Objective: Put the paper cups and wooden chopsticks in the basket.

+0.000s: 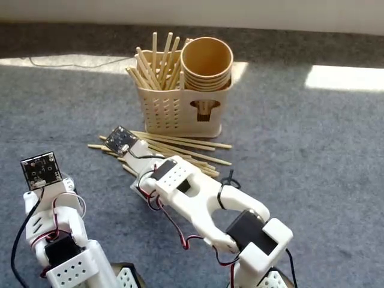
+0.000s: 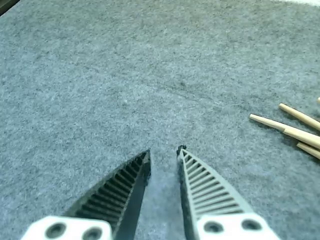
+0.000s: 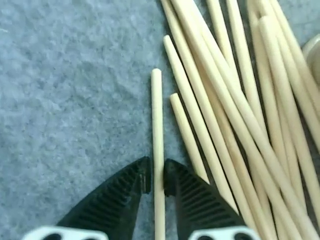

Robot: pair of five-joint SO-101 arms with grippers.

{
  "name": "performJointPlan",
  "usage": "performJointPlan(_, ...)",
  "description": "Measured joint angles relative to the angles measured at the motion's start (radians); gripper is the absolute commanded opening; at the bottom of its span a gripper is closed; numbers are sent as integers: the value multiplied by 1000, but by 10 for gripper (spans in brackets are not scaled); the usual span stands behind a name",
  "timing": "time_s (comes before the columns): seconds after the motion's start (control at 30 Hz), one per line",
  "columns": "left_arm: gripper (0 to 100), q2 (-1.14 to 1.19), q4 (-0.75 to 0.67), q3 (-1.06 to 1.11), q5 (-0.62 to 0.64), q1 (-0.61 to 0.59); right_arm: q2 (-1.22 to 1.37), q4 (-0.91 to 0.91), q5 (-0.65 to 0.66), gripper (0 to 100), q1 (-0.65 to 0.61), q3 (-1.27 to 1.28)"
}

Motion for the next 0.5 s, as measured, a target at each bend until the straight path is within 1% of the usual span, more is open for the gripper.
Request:
performJointPlan(0.3, 95, 0, 0, 0, 0, 0, -11, 150, 3, 4, -2, -32)
performJointPlan(0.5, 95, 0, 0, 0, 0, 0, -144, 258, 6, 4, -3, -12)
